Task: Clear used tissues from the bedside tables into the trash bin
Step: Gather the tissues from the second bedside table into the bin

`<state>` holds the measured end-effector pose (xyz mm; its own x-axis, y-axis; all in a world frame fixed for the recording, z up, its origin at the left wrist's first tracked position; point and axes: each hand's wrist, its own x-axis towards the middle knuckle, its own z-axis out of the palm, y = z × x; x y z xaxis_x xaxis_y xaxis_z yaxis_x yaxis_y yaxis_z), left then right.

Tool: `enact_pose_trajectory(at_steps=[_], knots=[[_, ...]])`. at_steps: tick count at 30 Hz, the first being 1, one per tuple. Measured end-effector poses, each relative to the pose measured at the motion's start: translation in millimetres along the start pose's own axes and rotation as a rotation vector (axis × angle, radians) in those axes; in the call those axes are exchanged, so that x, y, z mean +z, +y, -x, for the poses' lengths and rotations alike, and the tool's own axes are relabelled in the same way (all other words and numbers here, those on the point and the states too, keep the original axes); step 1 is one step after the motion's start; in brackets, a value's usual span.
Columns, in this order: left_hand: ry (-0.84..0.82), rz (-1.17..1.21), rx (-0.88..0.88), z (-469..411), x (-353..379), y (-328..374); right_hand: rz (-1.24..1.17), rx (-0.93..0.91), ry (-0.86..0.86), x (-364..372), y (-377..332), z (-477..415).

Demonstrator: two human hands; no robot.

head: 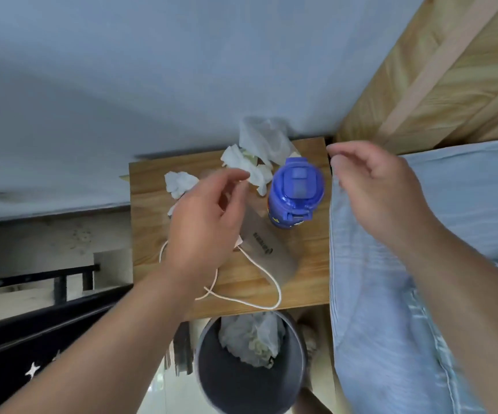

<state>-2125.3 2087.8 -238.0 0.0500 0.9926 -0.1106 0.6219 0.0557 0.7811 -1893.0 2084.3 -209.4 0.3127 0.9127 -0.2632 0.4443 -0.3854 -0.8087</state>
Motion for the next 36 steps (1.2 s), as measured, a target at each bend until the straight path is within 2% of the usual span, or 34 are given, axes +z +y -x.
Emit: enact_pose_trajectory(at_steps=[4, 9, 14, 18, 24, 28, 31, 34, 36], knots=[[-0.025, -0.399, 0.115, -62, 12, -5, 0.082, -0.017, -0.077, 21, 4, -56], [-0.248, -0.881, 0.316, -92, 43, -4, 0.225, 0.029, -0.228, 48, 19, -95], [-0.300, -0.895, 0.241, -107, 58, -10, 0.485, -0.006, -0.341, 62, 32, -108], [-0.284, -0.940, 0.253, -111, 58, -12, 0.448, 0.025, -0.371, 62, 34, -106], [-0.107, -0.720, 0.227, -108, 52, -4, 0.470, -0.095, -0.197, 50, 15, -94], [0.058, -0.448, 0.135, -96, 27, 6, 0.497, -0.318, -0.042, 32, -8, -74], [0.111, -0.170, -0.006, -77, -1, 14, 0.442, -0.438, 0.051, 12, -28, -57], [0.177, 0.120, -0.148, -43, -25, 21, 0.304, -0.425, 0.124, -9, -47, -43], [0.218, 0.188, -0.172, -15, -34, 27, 0.201, -0.430, 0.168, -21, -60, -30]])
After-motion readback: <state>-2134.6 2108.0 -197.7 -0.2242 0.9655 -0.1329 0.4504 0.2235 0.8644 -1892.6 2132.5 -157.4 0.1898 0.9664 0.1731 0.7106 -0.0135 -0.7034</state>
